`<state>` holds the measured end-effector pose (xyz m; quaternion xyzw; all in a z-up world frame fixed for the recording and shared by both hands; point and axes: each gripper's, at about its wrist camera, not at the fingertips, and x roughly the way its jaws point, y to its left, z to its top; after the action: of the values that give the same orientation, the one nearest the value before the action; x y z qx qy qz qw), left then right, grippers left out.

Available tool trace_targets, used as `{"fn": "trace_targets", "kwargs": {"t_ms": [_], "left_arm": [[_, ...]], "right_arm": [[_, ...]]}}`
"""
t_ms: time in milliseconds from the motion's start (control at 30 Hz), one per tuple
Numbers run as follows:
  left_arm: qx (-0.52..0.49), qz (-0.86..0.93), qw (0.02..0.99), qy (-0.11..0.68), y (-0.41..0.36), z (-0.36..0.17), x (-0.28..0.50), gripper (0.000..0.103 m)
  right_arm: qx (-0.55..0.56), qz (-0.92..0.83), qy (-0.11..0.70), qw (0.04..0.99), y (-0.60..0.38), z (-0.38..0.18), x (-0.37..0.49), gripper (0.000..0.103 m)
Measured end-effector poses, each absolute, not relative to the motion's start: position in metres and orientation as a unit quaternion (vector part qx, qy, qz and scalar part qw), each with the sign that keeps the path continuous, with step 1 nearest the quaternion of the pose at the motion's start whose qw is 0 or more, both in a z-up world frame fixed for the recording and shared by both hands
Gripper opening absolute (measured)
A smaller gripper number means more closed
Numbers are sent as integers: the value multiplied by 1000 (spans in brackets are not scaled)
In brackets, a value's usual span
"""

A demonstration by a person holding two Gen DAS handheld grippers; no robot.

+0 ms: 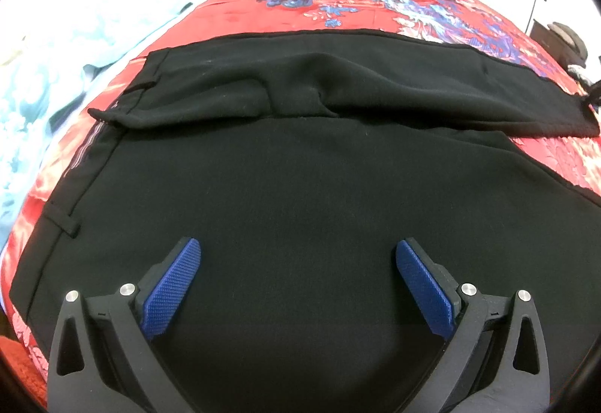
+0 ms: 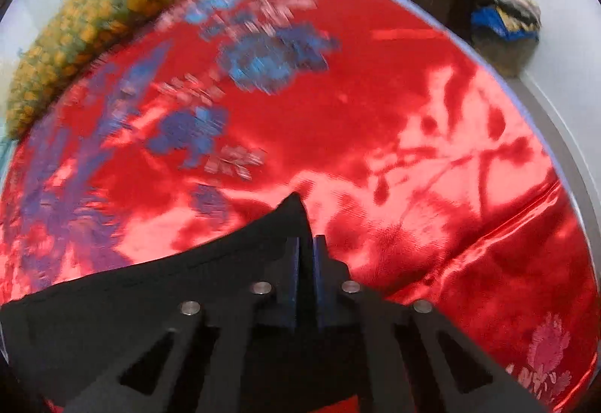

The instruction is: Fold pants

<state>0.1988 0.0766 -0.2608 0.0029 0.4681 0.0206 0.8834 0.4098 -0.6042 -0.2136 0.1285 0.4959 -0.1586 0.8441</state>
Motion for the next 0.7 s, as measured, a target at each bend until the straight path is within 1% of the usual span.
{"fn": "trace_targets", "kwargs": {"t_ms": [133,200,300,400,500,533,567,600,633,667,700], "left_arm": [[2,20,884,467,77,-260,198,103],[2,21,884,466,77,-260,198,103],[1,20,884,467,77,-260,198,103],[1,21,883,469,77,-260,197,103],[0,22,881,473,77,-258,194,103],[0,22,881,473,77,-258,193,103],[1,22,880,475,77,-257,192,103],[1,21,877,480,77,-256,191,103],[1,19,875,485,78,-255,190,103],[0,17,872,489,78,-253,188,103],[0,13,870,493,79,-252,186,103]], "right_arm": [[72,-75,444,890,-546,-155,354,7],[18,-27,423,906,-498,-126,307,7],[-7,33,407,913,-430,-102,221,7],[-2,45,413,910,-375,-104,119,7],[18,-8,436,900,-356,-132,48,7],[26,-50,463,885,-356,-155,26,11],[29,-73,480,874,-354,-166,16,17],[39,-97,495,862,-355,-177,5,21],[50,-109,497,859,-355,-179,-3,28],[59,-130,482,865,-355,-172,-13,42],[66,-147,462,872,-356,-161,-20,53]]}}
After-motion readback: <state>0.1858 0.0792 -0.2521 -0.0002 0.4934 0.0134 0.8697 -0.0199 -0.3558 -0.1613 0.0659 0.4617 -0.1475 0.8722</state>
